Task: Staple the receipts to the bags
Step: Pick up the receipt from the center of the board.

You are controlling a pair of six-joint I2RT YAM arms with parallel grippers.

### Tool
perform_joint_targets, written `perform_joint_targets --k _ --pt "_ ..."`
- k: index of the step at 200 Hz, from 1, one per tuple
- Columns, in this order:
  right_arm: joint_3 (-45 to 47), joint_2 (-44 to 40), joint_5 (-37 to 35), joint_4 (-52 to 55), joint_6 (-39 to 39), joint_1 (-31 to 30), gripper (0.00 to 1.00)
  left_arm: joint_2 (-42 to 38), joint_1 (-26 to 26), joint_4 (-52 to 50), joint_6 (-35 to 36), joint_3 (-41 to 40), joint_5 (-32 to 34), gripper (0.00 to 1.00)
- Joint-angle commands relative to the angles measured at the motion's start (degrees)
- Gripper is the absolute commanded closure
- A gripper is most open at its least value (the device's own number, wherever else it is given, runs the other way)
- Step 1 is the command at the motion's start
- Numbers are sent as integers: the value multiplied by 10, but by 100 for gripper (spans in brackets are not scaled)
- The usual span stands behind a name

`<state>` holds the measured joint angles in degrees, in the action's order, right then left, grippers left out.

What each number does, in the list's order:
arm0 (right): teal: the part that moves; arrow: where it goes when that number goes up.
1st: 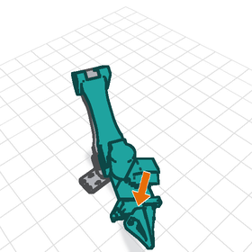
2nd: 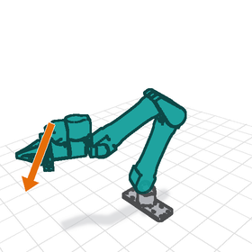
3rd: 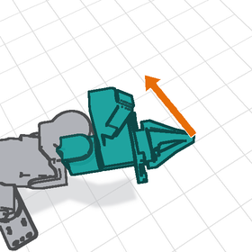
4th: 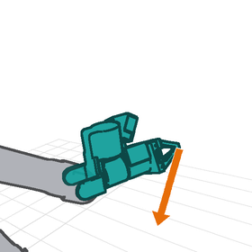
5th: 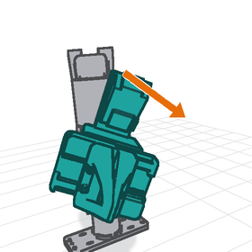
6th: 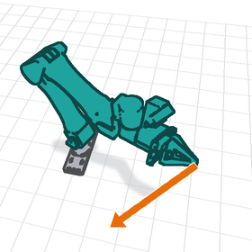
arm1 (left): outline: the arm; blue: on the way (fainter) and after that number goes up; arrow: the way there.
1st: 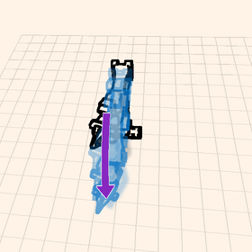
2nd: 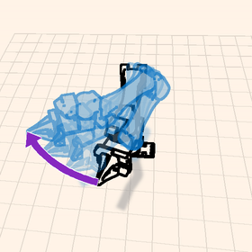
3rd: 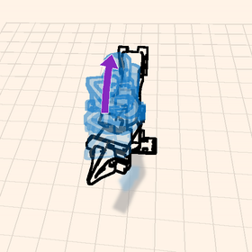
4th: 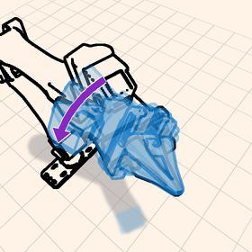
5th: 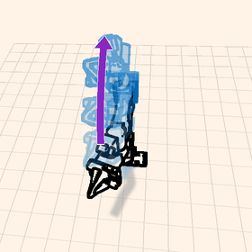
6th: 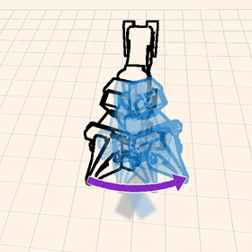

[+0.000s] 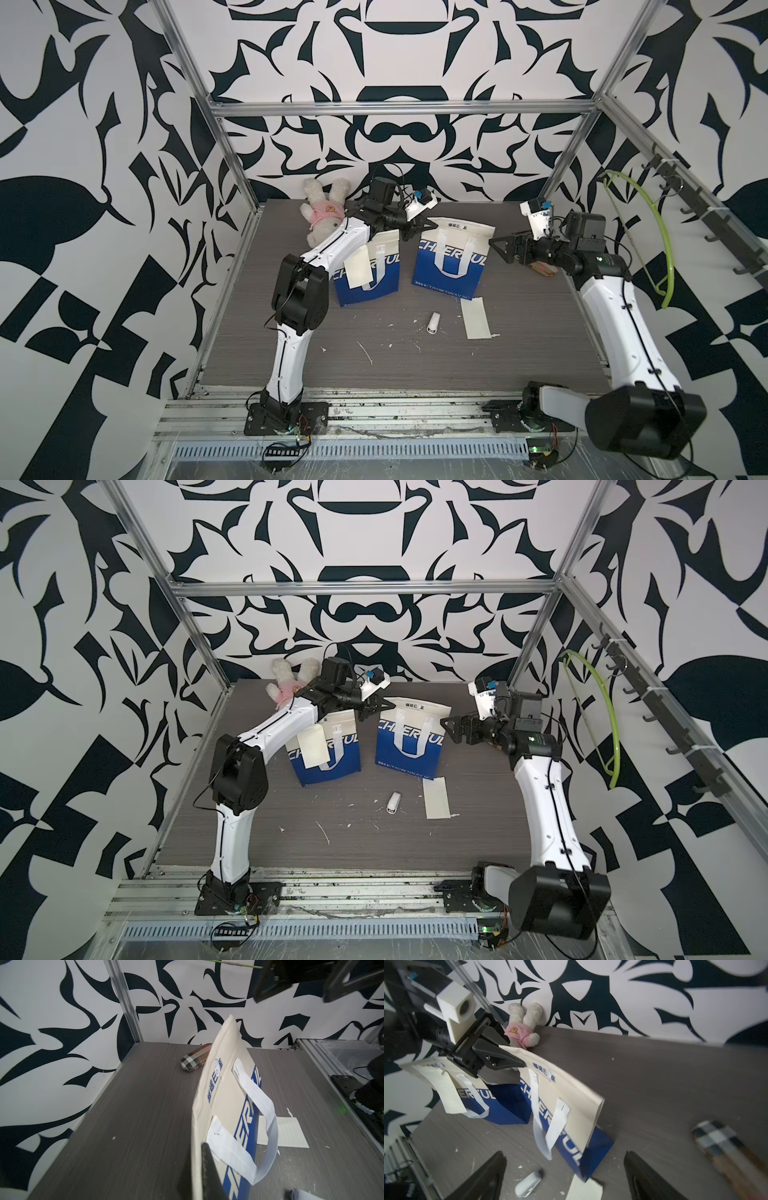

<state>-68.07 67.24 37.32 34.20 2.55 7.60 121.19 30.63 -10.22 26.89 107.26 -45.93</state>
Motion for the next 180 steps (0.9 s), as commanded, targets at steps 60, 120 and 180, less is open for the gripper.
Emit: perform_joint_targets --k 60,120,180 --pt "134 -22 -118 173 -134 -3 29 -44 3 109 -48 -63 116 100" --pt "155 43 -124 73 -70 -15 45 -42 3 113 -41 -69 129 100" --pt "104 181 -131 61 26 -66 42 -43 3 115 -39 -69 119 100"
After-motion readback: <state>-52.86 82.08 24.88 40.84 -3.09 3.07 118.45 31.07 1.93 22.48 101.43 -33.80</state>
